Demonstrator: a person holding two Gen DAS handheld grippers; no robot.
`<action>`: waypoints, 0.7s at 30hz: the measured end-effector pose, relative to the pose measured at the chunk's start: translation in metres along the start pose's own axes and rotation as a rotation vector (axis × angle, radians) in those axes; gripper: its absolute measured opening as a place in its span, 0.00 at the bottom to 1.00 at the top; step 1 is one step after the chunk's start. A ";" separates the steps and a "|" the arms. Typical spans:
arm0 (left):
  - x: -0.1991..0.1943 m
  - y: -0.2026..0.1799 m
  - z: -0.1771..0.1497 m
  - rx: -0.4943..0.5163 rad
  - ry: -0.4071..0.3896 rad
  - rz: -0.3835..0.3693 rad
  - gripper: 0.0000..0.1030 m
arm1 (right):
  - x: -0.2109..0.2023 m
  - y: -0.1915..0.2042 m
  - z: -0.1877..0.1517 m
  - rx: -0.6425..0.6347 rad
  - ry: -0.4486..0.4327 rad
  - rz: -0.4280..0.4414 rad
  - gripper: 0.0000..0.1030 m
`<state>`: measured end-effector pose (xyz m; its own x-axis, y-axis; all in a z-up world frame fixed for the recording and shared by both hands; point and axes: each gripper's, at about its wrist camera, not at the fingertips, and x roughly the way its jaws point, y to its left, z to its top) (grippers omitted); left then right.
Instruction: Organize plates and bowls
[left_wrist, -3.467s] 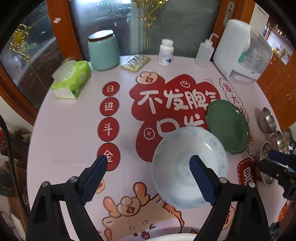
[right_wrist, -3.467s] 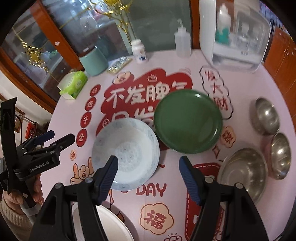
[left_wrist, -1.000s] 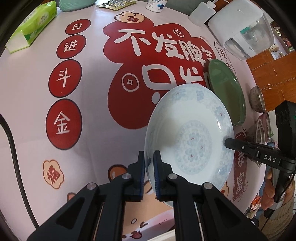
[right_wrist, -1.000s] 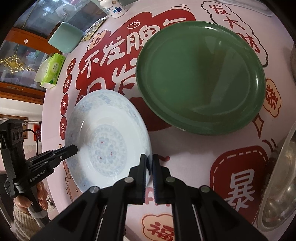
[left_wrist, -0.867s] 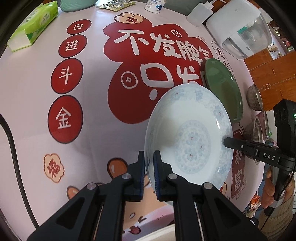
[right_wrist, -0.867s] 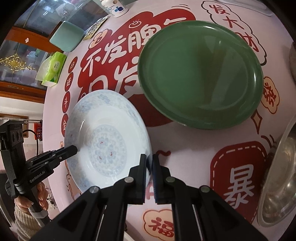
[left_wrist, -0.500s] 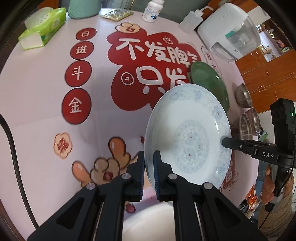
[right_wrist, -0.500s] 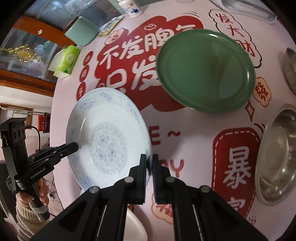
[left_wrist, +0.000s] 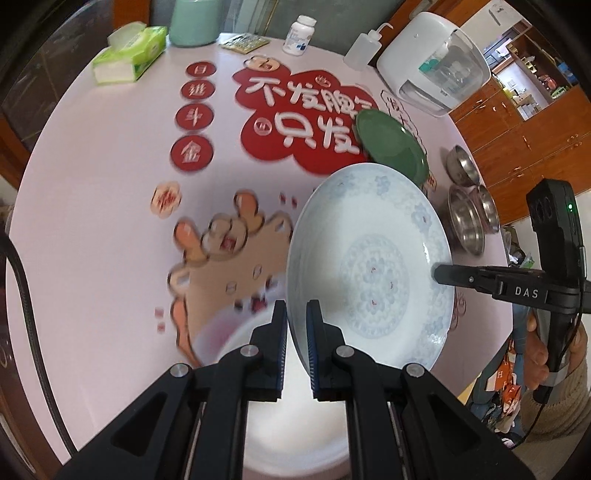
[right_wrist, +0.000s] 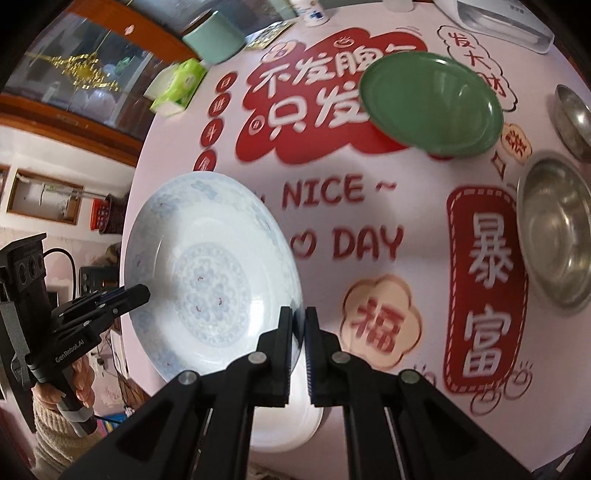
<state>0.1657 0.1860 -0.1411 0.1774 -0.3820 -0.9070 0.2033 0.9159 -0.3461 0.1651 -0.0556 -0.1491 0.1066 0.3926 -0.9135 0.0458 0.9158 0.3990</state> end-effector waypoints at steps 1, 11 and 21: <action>0.000 0.002 -0.008 -0.008 0.004 0.002 0.06 | 0.002 0.002 -0.006 -0.005 0.007 0.001 0.06; 0.019 0.022 -0.088 -0.068 0.077 0.024 0.07 | 0.029 0.013 -0.055 -0.058 0.055 0.002 0.06; 0.047 0.040 -0.127 -0.131 0.129 0.023 0.08 | 0.067 0.019 -0.073 -0.136 0.136 -0.040 0.06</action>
<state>0.0602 0.2208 -0.2280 0.0541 -0.3499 -0.9352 0.0723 0.9355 -0.3458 0.1006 -0.0060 -0.2085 -0.0285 0.3548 -0.9345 -0.0886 0.9303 0.3559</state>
